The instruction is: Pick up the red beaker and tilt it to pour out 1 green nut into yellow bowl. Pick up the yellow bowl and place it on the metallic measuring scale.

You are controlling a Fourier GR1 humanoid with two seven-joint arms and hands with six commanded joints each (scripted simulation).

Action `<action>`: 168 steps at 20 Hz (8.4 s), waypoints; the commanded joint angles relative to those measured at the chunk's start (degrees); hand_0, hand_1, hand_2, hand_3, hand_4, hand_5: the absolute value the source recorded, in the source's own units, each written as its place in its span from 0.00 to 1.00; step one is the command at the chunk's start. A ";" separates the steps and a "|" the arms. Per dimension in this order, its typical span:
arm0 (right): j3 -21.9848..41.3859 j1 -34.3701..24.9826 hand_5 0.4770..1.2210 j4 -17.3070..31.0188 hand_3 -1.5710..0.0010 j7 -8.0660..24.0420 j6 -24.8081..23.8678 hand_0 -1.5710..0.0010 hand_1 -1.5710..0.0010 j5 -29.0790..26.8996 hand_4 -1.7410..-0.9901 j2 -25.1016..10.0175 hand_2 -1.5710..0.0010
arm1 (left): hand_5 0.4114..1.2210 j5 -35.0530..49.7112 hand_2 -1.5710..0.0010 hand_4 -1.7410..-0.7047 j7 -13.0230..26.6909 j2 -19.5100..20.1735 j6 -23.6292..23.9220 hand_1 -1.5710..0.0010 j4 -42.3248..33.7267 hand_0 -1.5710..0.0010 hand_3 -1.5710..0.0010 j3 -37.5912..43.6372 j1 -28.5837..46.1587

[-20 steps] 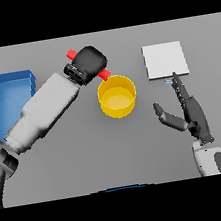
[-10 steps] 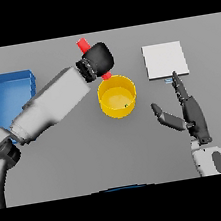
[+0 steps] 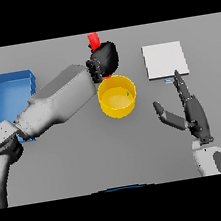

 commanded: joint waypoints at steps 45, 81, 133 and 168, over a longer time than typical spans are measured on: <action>0.92 -1.95 0.26 2.79 1.00 -3.44 3.07 1.00 1.00 -0.65 0.78 -2.10 1.00 | 0.50 69.66 0.03 0.21 34.48 20.53 24.39 0.00 -8.02 0.00 0.03 59.32 37.86; 26.39 -35.06 0.22 21.94 1.00 -7.66 19.75 1.00 1.00 34.67 0.78 -20.46 1.00 | 0.35 75.02 1.00 0.90 34.55 23.58 14.60 1.00 -24.97 1.00 1.00 57.19 46.15; 25.14 -48.86 1.00 27.13 0.26 0.06 30.85 0.01 0.00 32.72 0.00 -27.43 0.03 | 0.40 76.15 1.00 0.87 35.75 24.14 14.05 1.00 -25.77 1.00 1.00 57.95 46.42; 17.06 -55.28 0.52 61.44 0.80 -3.82 21.11 0.69 0.71 32.35 0.34 -24.24 0.76 | 0.43 76.98 1.00 0.87 40.02 24.65 13.49 1.00 -28.63 1.00 1.00 57.58 47.38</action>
